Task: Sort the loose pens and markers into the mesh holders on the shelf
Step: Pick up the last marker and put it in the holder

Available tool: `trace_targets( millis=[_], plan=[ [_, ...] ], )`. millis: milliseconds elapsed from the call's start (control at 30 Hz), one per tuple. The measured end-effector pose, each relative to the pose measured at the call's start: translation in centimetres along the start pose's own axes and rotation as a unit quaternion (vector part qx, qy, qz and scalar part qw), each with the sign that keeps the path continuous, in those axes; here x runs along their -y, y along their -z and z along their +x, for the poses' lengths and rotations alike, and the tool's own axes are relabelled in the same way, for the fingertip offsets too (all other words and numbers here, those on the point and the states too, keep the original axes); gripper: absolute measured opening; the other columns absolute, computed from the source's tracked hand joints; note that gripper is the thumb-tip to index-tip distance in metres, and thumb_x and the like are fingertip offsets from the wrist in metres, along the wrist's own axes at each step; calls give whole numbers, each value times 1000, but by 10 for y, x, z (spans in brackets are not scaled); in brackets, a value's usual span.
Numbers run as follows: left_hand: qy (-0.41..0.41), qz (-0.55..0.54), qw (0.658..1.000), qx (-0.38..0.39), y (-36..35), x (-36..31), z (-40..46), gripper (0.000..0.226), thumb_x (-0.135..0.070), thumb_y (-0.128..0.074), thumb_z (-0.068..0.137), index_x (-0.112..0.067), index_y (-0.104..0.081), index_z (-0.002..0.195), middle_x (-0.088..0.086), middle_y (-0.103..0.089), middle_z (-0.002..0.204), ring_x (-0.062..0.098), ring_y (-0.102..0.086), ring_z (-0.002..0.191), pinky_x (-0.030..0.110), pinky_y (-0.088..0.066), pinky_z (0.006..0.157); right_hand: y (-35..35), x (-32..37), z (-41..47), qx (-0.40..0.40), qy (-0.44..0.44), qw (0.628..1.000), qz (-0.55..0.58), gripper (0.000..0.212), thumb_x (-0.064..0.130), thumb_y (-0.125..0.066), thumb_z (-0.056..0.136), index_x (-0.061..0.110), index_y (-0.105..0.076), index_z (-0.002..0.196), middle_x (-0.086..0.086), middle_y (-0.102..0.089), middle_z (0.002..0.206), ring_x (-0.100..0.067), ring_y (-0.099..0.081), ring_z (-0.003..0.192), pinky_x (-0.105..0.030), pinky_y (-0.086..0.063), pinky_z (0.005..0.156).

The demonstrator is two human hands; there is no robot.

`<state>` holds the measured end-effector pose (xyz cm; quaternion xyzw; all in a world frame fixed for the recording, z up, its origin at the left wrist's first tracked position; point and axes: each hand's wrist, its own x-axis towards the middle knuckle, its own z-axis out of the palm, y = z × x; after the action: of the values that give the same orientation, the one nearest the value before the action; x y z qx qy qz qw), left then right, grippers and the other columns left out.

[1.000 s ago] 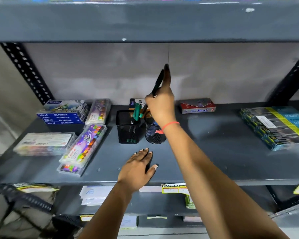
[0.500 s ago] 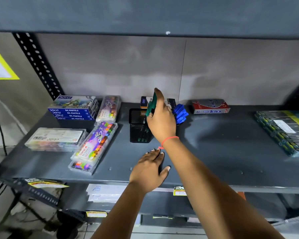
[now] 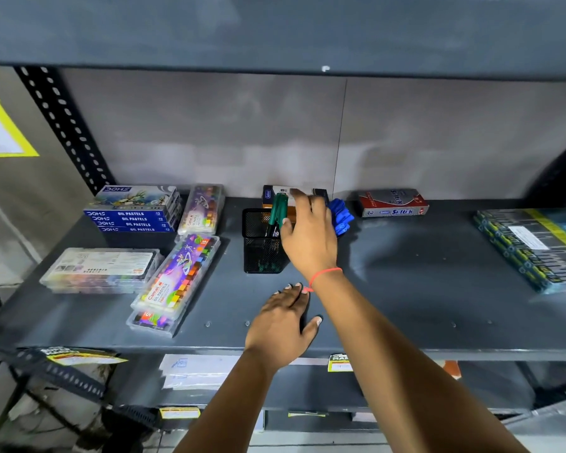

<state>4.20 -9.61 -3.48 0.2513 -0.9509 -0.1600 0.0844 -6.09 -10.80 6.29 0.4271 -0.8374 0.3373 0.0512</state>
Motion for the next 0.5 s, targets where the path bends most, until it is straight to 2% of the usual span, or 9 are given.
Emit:
trace_targets(
  millis=[100,167,267,333,500],
  plan=[
    [3,-5,1000,-7,-3,1,1,84,-59,-9,74,-9,-35,136,13,-34,147,25,-28,137,32,-12,114,13,-11,4,-78,-28,996,-43,53,22,-54,85,21,-41,136,-13,-48,134,-36,-44,117,-45,-38,95],
    [4,-2,1000,-8,-4,2,2,85,-59,-7,73,-9,-35,136,12,-32,148,23,-27,138,31,-10,114,22,-23,10,-100,-70,991,-58,56,27,-55,85,22,-38,138,-10,-42,142,-35,-39,126,-47,-34,98],
    [6,10,1000,-3,-5,2,3,89,-61,-1,70,-13,-29,139,8,-26,152,19,-20,140,27,-6,114,27,-44,17,-25,-115,991,-71,64,40,-53,87,19,-29,142,-12,-34,148,-36,-31,135,-50,-35,103],
    [5,12,1000,-3,-4,3,4,90,-61,2,68,-14,-27,140,6,-24,153,18,-18,140,26,-4,114,26,-53,23,37,-130,989,-53,65,43,-53,88,17,-29,142,-16,-37,144,-38,-36,131,-50,-40,100],
    [-4,8,1000,-11,-4,3,3,88,-60,-2,71,-12,-30,139,8,-27,152,19,-21,140,27,-4,113,22,-54,41,95,-118,983,-103,50,42,-51,89,8,-45,125,-22,-53,125,-41,-53,115,-46,-48,89]
  ],
)
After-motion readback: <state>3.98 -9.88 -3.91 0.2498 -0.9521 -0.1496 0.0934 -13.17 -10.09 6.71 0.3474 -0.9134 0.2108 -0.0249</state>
